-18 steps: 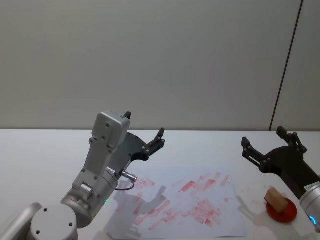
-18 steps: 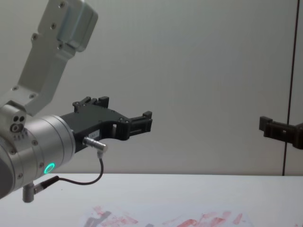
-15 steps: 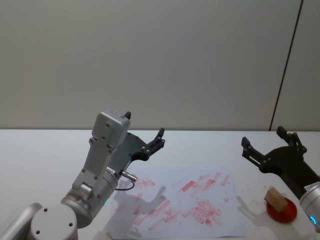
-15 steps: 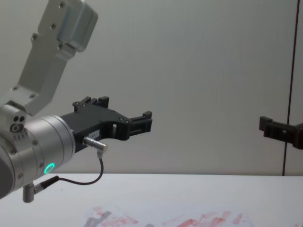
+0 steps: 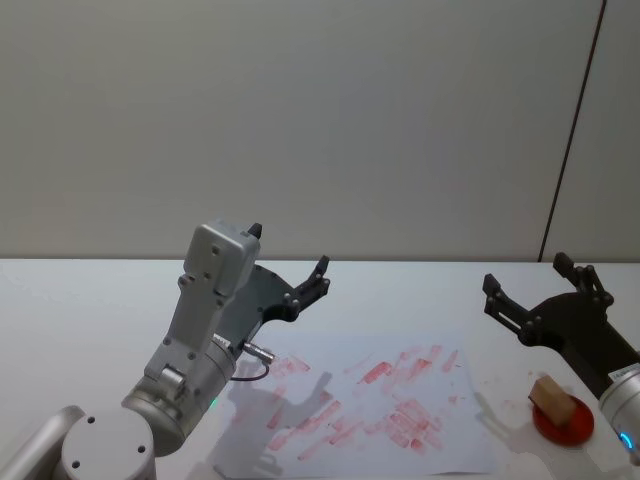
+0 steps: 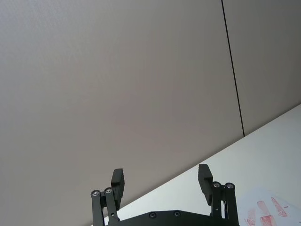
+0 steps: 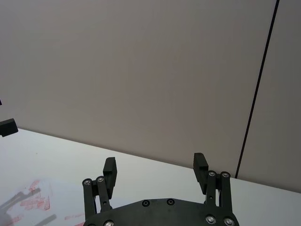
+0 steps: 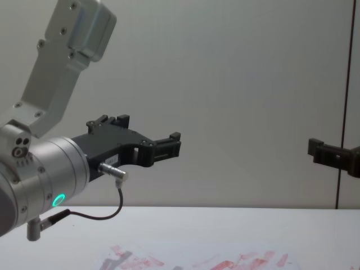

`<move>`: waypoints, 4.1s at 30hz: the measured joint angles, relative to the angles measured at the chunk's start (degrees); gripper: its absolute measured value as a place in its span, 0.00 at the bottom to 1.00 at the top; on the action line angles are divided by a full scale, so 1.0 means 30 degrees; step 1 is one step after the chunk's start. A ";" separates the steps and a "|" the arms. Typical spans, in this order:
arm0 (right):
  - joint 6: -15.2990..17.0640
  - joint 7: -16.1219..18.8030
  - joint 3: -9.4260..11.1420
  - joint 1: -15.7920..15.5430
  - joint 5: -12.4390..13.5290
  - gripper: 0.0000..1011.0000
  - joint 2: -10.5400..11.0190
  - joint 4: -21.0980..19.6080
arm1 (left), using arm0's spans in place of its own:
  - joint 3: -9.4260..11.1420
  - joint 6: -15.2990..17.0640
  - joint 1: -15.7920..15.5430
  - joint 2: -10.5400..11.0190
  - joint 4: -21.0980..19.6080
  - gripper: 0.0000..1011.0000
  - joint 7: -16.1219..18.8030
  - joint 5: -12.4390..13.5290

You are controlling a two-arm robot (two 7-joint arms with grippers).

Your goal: Use the one hand to pick up the stamp and affix it onto the A4 paper.

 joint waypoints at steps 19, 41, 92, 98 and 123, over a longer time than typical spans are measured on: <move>-0.0003 0.0008 0.0023 -0.0015 0.0018 0.99 0.0030 0.0002 | -0.0001 0.0000 0.0001 0.0001 0.0000 0.99 0.0001 0.0000; 0.0708 0.0536 0.1635 -0.2948 0.2223 0.99 0.2821 -0.0701 | 0.0000 0.0000 0.0000 0.0002 0.0000 0.99 0.0001 0.0000; 0.3824 0.3326 0.0927 -0.1786 -0.0210 0.99 0.2634 0.2177 | 0.0000 0.0000 0.0001 0.0001 0.0000 0.99 0.0001 0.0000; 0.3739 0.3428 0.0813 -0.1567 -0.0394 0.99 0.2450 0.2442 | 0.0000 0.0000 0.0000 0.0001 0.0000 0.99 0.0000 0.0000; 0.3597 0.3653 0.0557 -0.1036 -0.0761 0.99 0.1952 0.2937 | 0.0000 0.0000 0.0000 0.0001 0.0000 0.99 0.0000 0.0000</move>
